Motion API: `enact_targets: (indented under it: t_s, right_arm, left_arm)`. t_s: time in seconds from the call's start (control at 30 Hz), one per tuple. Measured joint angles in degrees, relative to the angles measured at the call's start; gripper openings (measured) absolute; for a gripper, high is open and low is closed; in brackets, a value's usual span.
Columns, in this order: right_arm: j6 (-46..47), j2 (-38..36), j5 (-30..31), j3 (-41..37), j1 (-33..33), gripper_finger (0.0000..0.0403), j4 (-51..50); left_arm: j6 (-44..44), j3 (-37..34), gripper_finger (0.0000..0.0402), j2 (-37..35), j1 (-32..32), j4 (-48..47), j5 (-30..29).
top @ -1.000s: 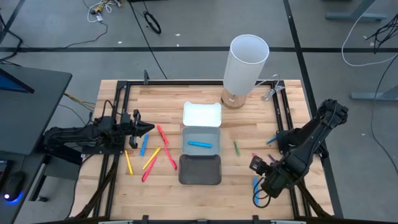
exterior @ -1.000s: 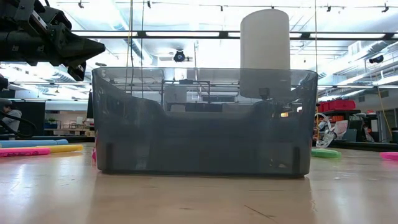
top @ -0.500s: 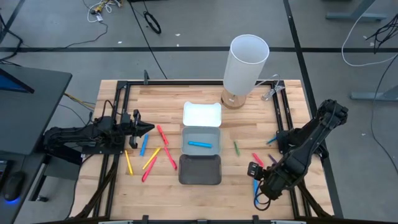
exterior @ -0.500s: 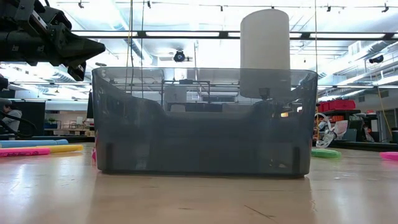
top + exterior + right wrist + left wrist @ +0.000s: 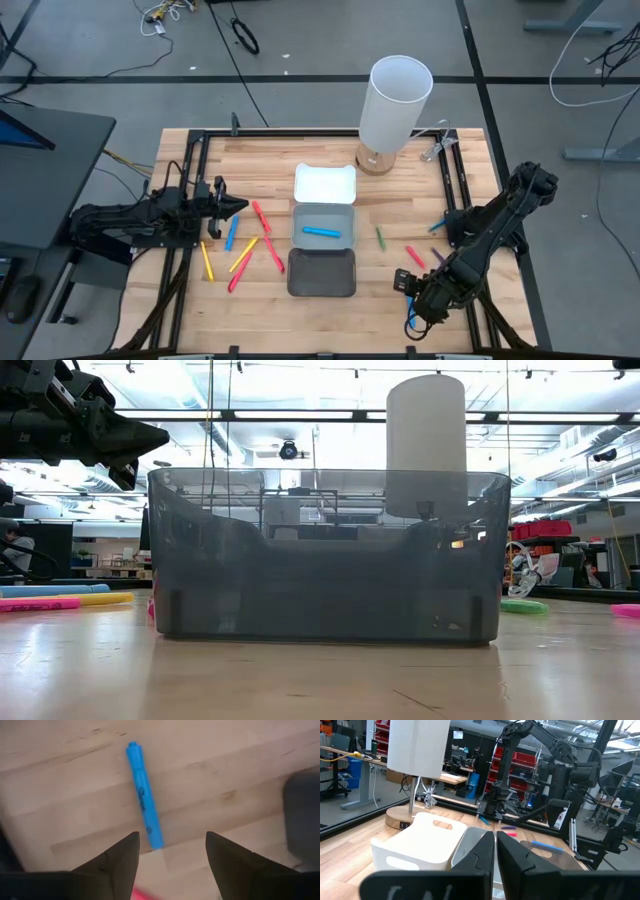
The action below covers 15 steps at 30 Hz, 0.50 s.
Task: Pick & Place Markers
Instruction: Put the light blue highlighter pen into the gray bin
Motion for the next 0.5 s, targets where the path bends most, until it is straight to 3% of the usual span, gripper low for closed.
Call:
enact_targets:
  t_s: [0.5]
  right_arm:
    - [-1.0, 4.6, -0.4, -6.1, 0.0, 0.0231, 9.6]
  left_arm:
    - [0.0, 0.0, 0.0023, 0.0, 0.0, 0.0, 0.0]
